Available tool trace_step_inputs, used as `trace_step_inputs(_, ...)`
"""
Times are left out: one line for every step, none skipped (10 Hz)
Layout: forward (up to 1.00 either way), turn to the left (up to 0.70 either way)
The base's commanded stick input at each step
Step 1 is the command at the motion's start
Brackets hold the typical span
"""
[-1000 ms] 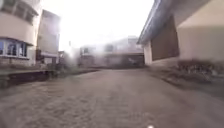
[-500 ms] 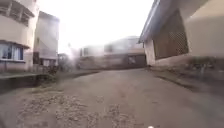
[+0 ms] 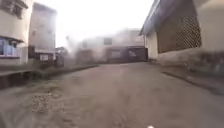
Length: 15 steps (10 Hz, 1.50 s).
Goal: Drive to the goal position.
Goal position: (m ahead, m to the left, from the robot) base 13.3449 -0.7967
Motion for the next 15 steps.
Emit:
trace_step_inputs(1.0,0.0)
trace_step_inputs(1.0,0.0)
trace_step_inputs(1.0,0.0)
trace_step_inputs(1.0,0.0)
trace_step_inputs(1.0,0.0)
trace_step_inputs(1.0,0.0)
trace_step_inputs(1.0,0.0)
trace_step_inputs(1.0,0.0)
trace_step_inputs(1.0,0.0)
trace_step_inputs(1.0,0.0)
trace_step_inputs(1.0,0.0)
trace_step_inputs(1.0,0.0)
trace_step_inputs(1.0,0.0)
trace_step_inputs(1.0,0.0)
trace_step_inputs(1.0,0.0)
